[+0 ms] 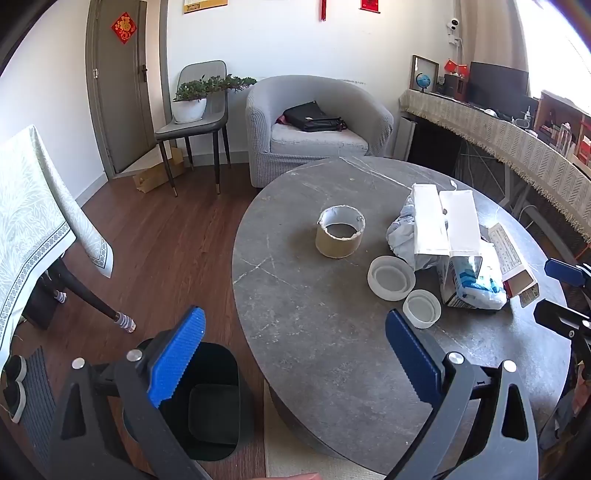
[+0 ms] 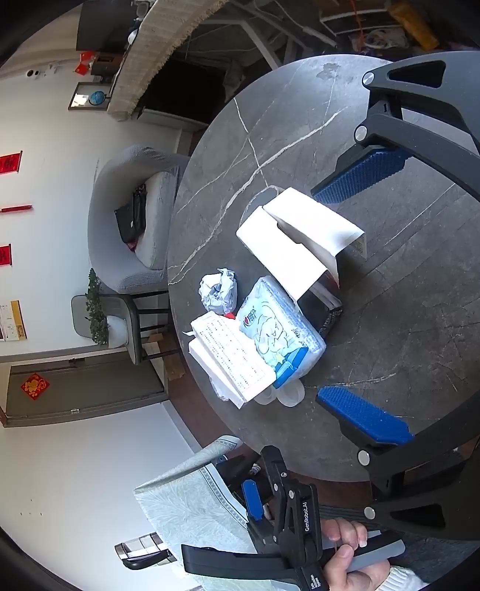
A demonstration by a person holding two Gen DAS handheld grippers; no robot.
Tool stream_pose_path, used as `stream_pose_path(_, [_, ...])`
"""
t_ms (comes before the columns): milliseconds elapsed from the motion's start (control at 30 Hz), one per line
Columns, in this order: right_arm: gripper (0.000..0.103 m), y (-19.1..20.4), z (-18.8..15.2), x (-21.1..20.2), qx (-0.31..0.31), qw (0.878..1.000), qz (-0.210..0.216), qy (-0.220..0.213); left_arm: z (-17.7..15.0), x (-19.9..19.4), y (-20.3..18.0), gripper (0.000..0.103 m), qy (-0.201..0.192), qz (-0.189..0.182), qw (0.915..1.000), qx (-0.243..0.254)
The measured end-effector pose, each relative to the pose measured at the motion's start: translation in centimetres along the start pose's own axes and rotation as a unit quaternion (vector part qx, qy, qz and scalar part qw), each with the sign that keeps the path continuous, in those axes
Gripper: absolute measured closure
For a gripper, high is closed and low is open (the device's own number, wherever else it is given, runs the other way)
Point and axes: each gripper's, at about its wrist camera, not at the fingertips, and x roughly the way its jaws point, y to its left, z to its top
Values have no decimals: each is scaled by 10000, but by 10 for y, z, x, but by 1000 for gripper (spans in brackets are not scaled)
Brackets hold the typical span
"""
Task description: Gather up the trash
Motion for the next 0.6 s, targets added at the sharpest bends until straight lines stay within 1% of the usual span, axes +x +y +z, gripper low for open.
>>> stream_pose_path(600, [3,2,1,0,1,10000,12,-2,-2,3,0,3,25,-28,10000,-19])
